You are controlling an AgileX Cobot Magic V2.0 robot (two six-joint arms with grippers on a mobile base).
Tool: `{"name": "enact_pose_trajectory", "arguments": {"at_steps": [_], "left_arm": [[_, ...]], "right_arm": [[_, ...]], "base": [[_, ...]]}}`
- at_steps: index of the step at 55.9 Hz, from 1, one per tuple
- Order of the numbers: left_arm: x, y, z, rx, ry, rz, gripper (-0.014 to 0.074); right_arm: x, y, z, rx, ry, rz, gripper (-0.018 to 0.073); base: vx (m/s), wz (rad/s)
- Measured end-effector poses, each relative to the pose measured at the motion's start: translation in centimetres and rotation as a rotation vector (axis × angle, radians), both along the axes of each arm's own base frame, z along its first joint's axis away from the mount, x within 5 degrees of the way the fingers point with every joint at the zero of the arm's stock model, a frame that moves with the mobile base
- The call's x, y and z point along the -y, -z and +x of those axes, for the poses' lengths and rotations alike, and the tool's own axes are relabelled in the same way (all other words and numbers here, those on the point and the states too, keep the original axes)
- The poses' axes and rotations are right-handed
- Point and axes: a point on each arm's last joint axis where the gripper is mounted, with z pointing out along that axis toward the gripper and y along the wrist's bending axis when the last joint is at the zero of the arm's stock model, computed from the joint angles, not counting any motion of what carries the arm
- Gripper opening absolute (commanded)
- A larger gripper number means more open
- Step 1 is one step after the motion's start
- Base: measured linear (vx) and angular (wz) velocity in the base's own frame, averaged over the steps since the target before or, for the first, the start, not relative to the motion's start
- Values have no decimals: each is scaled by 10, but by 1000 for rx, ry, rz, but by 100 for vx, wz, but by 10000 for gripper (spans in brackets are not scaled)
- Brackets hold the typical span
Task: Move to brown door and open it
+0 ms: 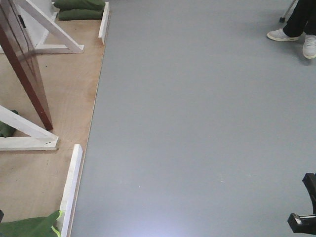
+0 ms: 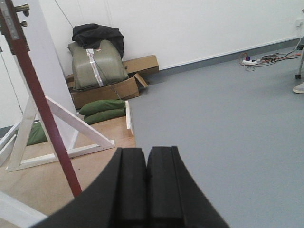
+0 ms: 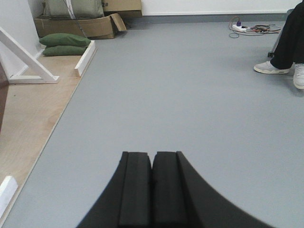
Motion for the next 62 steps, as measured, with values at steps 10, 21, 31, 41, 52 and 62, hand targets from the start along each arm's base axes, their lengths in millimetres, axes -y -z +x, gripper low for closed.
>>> {"name": "enact_pose_trajectory", "arguments": {"at_steps": [10, 21, 31, 41, 52, 62], "left_arm": [[0, 0, 0, 0, 0, 0, -6], [0, 0, 0, 0, 0, 0, -6], [0, 0, 0, 0, 0, 0, -6], [0, 0, 0, 0, 0, 0, -6], [0, 0, 0, 0, 0, 0, -6], [0, 0, 0, 0, 0, 0, -6]], "right_arm": [[0, 0, 0, 0, 0, 0, 0], [0, 0, 0, 0, 0, 0, 0], [0, 0, 0, 0, 0, 0, 0], [0, 0, 0, 0, 0, 0, 0], [0, 0, 0, 0, 0, 0, 0], [0, 0, 0, 0, 0, 0, 0]], "base": [[17, 1], [21, 16], [27, 16], [31, 15], [33, 11], [35, 3]]}}
